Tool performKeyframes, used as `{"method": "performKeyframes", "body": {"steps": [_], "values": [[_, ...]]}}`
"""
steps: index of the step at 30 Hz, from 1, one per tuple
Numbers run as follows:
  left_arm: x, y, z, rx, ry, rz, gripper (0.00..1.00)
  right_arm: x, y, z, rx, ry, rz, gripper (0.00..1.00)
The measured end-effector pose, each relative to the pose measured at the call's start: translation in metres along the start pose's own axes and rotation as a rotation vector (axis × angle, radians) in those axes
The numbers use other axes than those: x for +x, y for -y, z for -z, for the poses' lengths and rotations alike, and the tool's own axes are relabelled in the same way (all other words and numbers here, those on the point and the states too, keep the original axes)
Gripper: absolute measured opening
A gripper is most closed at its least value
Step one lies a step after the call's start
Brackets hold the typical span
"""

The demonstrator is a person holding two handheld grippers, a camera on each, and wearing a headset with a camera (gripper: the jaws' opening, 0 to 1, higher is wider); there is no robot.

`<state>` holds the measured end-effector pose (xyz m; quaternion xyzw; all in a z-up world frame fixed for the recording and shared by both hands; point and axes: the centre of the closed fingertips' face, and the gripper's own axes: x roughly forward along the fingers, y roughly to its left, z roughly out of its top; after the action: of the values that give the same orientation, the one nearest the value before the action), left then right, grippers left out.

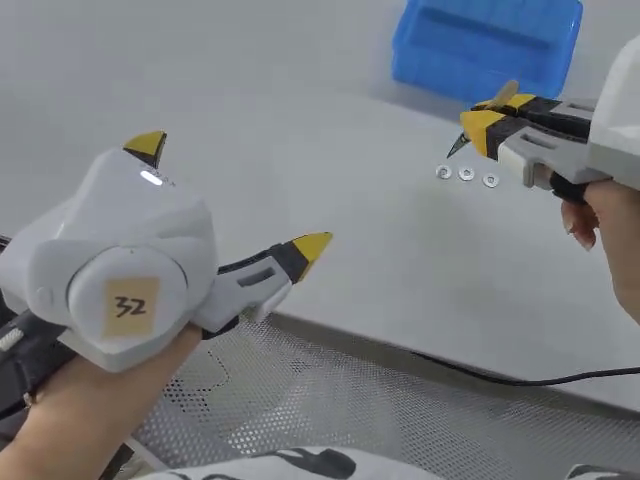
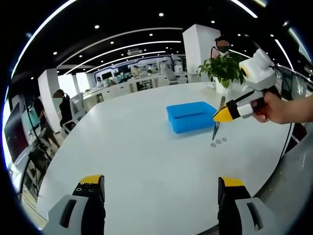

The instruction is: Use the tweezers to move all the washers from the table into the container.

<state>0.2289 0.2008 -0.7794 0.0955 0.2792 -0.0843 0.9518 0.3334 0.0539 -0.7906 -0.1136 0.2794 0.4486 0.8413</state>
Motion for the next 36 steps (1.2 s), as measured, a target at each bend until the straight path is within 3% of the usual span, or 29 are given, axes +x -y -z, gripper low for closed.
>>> {"method": "performKeyframes", "body": {"steps": [13,14,24,36], "values": [[0.001,0.000,0.001,0.002,-0.008,0.005,0.98,0.007,0.000,0.011,-0.024,-0.036,0.004,0.02],[0.001,0.000,0.001,0.003,-0.008,0.004,0.98,0.007,-0.001,0.008,-0.014,-0.008,0.001,0.02],[0.001,0.000,0.002,0.005,-0.012,0.003,0.98,0.008,0.001,0.008,-0.022,0.004,0.019,0.02],[0.002,0.000,0.003,0.007,-0.012,0.005,0.98,0.006,0.002,0.005,-0.011,-0.011,0.027,0.02]]}}
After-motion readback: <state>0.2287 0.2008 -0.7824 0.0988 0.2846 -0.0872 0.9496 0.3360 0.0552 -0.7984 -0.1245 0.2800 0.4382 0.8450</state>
